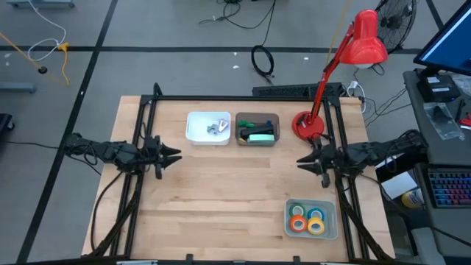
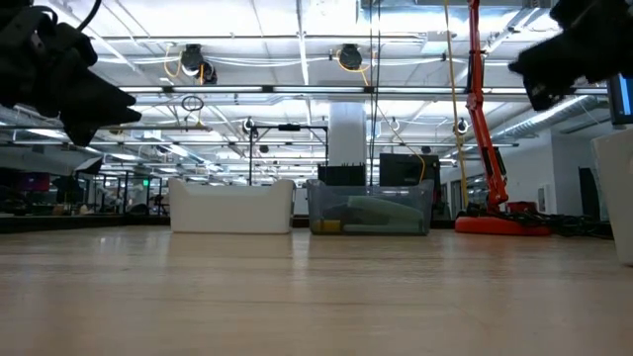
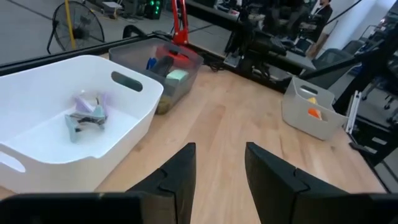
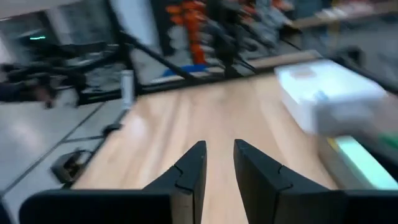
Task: Pick and place Stapler, Stapler remover, tape
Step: Return to Home Position
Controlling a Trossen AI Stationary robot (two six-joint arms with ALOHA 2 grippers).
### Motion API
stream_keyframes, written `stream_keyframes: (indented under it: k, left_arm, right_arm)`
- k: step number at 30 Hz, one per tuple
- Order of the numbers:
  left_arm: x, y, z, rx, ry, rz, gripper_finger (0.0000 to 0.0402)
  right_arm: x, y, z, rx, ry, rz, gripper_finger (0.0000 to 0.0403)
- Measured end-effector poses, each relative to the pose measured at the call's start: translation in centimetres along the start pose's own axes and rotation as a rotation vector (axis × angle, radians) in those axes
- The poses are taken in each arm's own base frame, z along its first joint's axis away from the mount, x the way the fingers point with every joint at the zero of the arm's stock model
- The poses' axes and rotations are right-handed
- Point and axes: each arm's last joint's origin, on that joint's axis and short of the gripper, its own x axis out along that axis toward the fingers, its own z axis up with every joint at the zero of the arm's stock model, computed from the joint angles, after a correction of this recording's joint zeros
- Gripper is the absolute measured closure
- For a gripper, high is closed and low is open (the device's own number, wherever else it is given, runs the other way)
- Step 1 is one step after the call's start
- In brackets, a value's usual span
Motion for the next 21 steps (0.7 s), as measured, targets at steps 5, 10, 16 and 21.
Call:
stream_keyframes:
  k: [5,10,16,21]
  left_arm:
    - [0.0,-0.1,0.1,-0.012,-0.014,-0.006,0.0265]
    - [0.0,-0.1,0.2,-0.012,-0.015,-0.007,0.0265]
    - [0.0,-0.1,0.2,-0.014,-0.015,-0.009,0.0265]
    - [0.0,-0.1,0.2,-0.003,-0.021,-0.015,0.0265]
  right_arm:
    - [-0.8,-0.6,-0.7,0.055,0.026,-0.104,0.0330]
    - [-2.1,-0.8,-0.4,0.031,-0.043,-0.081,0.0330]
    - [-2.1,-0.8,-1.0,0.097,-0.013,-0.047,0.0330]
    - [-0.5,-0.8,-3.6,0.113,-0.040,0.047,0.0330]
